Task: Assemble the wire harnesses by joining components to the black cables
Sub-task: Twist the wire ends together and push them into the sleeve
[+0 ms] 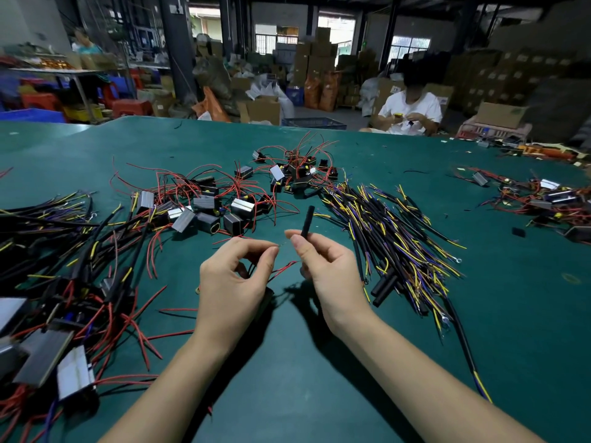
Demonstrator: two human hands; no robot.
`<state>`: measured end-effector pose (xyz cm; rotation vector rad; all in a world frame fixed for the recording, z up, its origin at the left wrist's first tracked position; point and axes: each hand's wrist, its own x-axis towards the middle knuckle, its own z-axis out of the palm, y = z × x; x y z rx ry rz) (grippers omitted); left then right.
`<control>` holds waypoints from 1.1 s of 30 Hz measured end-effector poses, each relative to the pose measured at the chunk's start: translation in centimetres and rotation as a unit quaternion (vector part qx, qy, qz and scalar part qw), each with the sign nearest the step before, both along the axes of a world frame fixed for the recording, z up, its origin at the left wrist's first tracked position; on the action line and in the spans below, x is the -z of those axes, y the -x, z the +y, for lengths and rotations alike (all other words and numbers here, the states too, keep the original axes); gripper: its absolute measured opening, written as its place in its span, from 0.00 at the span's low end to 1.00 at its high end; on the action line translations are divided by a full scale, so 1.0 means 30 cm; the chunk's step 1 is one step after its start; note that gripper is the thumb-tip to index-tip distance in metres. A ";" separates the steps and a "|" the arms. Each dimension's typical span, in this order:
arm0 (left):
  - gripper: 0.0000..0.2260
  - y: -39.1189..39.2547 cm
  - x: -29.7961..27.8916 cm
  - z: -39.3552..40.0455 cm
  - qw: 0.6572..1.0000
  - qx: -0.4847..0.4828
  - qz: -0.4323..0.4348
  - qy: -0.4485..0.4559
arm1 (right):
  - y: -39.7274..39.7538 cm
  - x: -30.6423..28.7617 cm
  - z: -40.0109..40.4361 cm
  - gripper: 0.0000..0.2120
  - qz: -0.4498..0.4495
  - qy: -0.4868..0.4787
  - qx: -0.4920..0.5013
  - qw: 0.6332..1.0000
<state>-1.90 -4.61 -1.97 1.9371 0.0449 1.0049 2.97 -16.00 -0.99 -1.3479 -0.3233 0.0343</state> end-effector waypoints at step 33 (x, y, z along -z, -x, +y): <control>0.05 -0.005 -0.003 -0.004 1.000 0.009 -0.025 -0.003 | -0.043 -0.005 -0.038 0.10 0.041 -0.077 -0.016 0.996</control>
